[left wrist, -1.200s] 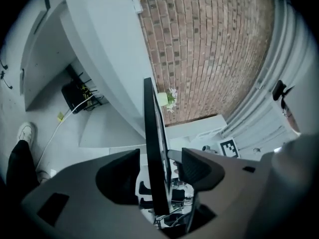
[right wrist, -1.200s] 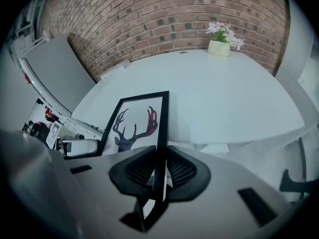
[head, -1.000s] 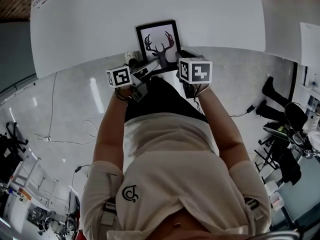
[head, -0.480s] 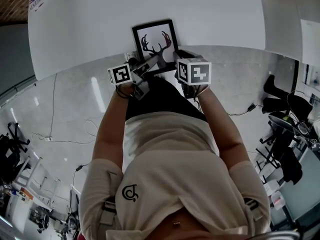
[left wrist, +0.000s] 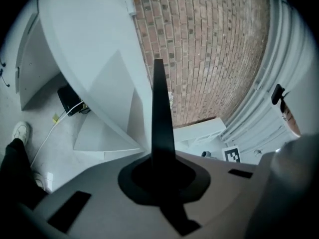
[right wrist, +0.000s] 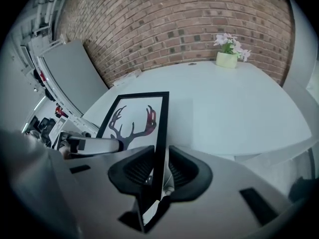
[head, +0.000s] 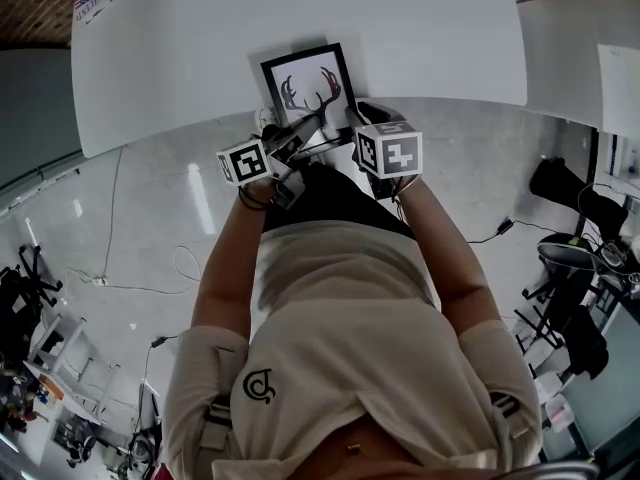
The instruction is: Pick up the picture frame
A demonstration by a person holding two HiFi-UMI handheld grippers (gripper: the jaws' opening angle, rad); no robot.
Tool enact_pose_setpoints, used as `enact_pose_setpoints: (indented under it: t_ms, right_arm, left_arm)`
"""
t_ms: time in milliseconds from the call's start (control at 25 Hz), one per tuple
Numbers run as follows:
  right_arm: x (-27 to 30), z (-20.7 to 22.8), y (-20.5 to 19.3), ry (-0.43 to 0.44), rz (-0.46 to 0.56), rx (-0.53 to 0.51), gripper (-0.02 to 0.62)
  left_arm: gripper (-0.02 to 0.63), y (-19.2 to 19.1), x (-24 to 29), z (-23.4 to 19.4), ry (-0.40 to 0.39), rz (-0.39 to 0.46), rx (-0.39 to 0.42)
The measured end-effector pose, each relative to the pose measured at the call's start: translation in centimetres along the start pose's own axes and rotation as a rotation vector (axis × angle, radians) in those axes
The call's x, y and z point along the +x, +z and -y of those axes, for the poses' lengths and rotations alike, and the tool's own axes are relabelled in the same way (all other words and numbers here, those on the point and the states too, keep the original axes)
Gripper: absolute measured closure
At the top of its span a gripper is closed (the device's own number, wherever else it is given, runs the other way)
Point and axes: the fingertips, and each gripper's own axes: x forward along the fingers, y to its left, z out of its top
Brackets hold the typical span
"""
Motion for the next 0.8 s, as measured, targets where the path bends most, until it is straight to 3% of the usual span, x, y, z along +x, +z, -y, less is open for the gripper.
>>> enact_pose_setpoints:
  t_ms: [360,440,520,800]
  right_arm:
    - [-2.0,-1.9,4.0,0.052,0.132,-0.032,0.498]
    - [-2.4,-2.1,5.1,0.048,0.148,-0.031,0.518]
    - [-2.6,-2.1,6.5,0.030,0.158,-0.032,0.581]
    - [-3.5,-3.2,11.1,0.027,0.221,-0.099,0.586]
  left_arm:
    - [0.583,3.6,-1.9,3.1,0.134,0.061,0.215]
    - [0.583,5.3,-2.7,3.5,0.190,0.084,0.284]
    - [0.583,6.8,-3.2,4.1,0.233,0.092,0.353]
    - [0.583,12.0,-4.5,8.5,0.314,0.174,0.640]
